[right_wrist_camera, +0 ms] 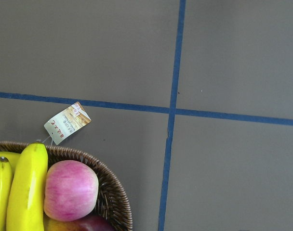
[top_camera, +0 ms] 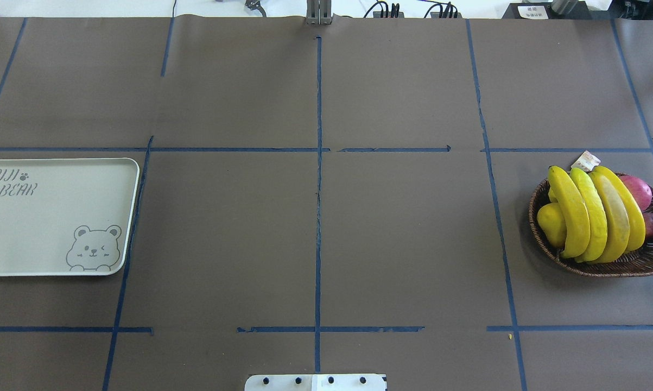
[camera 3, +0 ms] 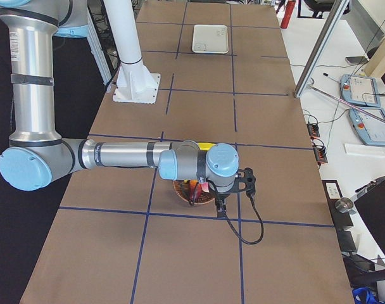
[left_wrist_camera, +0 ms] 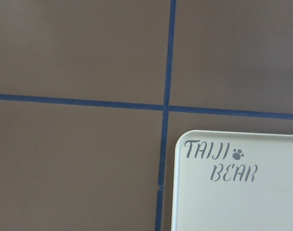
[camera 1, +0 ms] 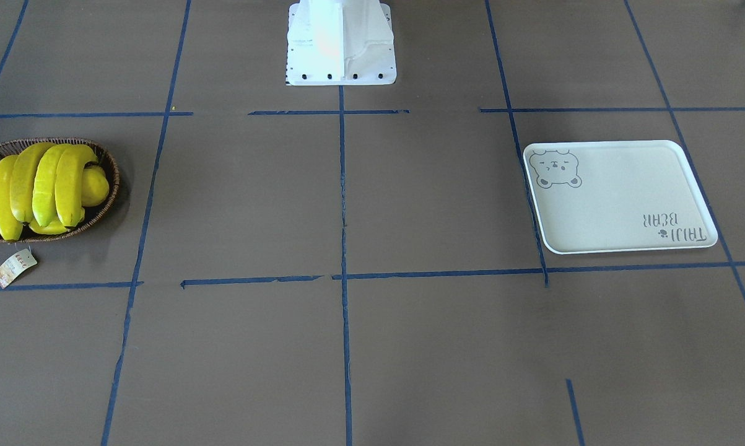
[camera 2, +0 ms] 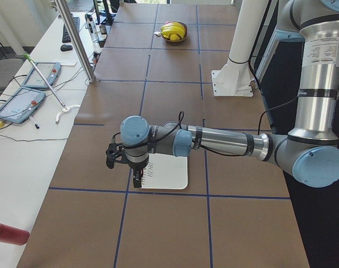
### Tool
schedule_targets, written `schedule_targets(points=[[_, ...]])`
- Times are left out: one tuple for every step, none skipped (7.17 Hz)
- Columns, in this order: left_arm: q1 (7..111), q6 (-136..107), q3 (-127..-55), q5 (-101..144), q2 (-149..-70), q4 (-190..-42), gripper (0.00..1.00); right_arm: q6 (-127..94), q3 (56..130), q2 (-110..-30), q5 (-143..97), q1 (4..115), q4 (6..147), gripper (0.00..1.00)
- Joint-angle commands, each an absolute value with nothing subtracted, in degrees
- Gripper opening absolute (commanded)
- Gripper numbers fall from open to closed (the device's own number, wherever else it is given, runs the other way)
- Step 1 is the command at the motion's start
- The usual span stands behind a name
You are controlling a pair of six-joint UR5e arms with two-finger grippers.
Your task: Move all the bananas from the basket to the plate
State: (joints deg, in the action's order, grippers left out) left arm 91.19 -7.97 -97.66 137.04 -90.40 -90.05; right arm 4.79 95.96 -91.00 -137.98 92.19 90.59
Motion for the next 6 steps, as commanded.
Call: schedule_targets(points=[[90.0, -8.96, -98.96, 137.02, -90.53, -90.44, 1.0, 0.31, 98.6, -87.81, -136.48, 88.09, 90.61, 1.0], [89.91, -10.36, -98.96, 137.02, -90.44, -90.79, 1.0, -4.17, 99.66, -87.98, -136.49, 85.89, 88.96, 1.0], [89.91, -11.07, -98.88, 137.02, -90.18, -92.01, 1.0, -8.66, 104.11, -88.07, -133.97, 80.39, 86.86, 1.0], [89.91, -12.64, -99.05, 137.11, -90.0, -92.54, 1.0, -15.49, 109.72, -88.15, -124.2, 73.81, 86.84, 1.0], [89.91, -13.0, -99.05, 137.02, -89.91, -93.68, 1.0, -23.47, 113.26, -88.24, -118.53, 68.35, 87.53, 1.0], [89.91, -13.01, -99.05, 137.02, -89.91, -93.69, 1.0, -25.64, 113.55, -88.94, -118.56, 66.64, 86.76, 1.0]])
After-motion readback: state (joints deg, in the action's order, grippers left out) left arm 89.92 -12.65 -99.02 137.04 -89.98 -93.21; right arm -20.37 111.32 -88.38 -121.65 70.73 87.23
